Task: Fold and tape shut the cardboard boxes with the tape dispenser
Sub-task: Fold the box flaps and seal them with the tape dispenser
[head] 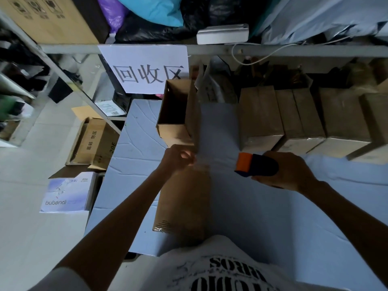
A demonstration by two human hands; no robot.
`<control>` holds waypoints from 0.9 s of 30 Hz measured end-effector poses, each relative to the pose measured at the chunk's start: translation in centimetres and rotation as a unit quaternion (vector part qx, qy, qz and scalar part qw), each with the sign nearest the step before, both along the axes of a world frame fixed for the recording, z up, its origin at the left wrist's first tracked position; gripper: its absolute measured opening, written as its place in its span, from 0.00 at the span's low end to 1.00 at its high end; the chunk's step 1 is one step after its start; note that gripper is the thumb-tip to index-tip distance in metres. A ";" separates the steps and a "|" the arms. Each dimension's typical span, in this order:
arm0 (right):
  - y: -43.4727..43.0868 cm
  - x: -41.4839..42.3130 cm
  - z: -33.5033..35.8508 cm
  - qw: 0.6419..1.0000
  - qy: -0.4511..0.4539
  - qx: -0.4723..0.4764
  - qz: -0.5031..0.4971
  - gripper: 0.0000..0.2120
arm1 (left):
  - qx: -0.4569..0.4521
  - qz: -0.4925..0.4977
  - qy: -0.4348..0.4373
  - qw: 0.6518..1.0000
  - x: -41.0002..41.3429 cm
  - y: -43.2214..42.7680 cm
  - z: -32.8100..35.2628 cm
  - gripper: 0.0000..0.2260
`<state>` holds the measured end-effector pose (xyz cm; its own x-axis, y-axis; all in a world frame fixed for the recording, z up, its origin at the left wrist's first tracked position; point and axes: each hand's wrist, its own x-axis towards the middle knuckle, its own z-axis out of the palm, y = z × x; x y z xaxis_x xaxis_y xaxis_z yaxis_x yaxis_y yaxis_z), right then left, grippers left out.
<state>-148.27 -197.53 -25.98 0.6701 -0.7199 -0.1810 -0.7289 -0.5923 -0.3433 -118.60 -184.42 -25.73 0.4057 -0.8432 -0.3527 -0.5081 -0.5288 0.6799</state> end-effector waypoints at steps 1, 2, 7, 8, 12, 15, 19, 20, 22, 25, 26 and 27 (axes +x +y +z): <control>-0.2 -0.1 0.0 1.000 -0.001 0.002 0.001 0.28 | -0.002 -0.007 -0.006 1.000 -0.1 0.0 -0.1 0.09; -0.3 -0.1 0.0 1.000 0.000 0.002 0.003 0.27 | 0.002 -0.012 -0.003 1.000 -0.2 0.1 -0.1 0.16; -0.7 -0.2 -0.2 1.000 0.001 -0.001 0.004 0.28 | -0.016 0.017 0.009 1.000 -0.6 0.0 -0.5 0.23; -0.8 -0.2 -0.3 1.000 0.001 0.000 0.003 0.28 | -0.024 0.023 0.009 0.999 -0.7 0.0 -0.7 0.22; -0.9 -0.2 -0.7 1.000 -0.001 0.006 0.002 0.29 | -0.027 0.030 0.007 0.999 -0.7 -0.1 -1.4 0.21; -1.0 -0.3 -0.9 1.000 -0.005 0.006 0.001 0.29 | -0.015 0.021 0.004 1.000 -0.8 -0.5 -1.8 0.22; -1.1 -0.4 -1.1 1.000 0.005 0.010 -0.005 0.29 | -0.012 0.018 0.005 1.000 -0.9 -0.6 -2.3 0.21; -1.1 -0.4 -1.1 1.000 0.006 0.011 -0.008 0.29 | -0.018 0.017 0.003 1.000 -0.9 -0.6 -2.4 0.21; -1.0 -0.4 -1.2 1.000 0.007 0.012 -0.011 0.29 | -0.025 0.016 0.000 1.000 -0.9 -0.5 -2.6 0.20; -1.0 -0.3 -1.2 1.000 0.014 0.011 -0.013 0.29 | -0.035 0.010 -0.010 0.999 -1.0 -0.4 -2.7 0.18; -1.0 -0.3 -1.2 1.000 0.015 0.009 -0.013 0.29 | -0.042 0.009 -0.013 0.999 -1.1 -0.3 -2.8 0.18; -1.0 -0.3 -1.3 1.000 0.016 0.007 -0.012 0.29 | -0.049 0.007 -0.014 0.999 -1.2 -0.2 -2.8 0.17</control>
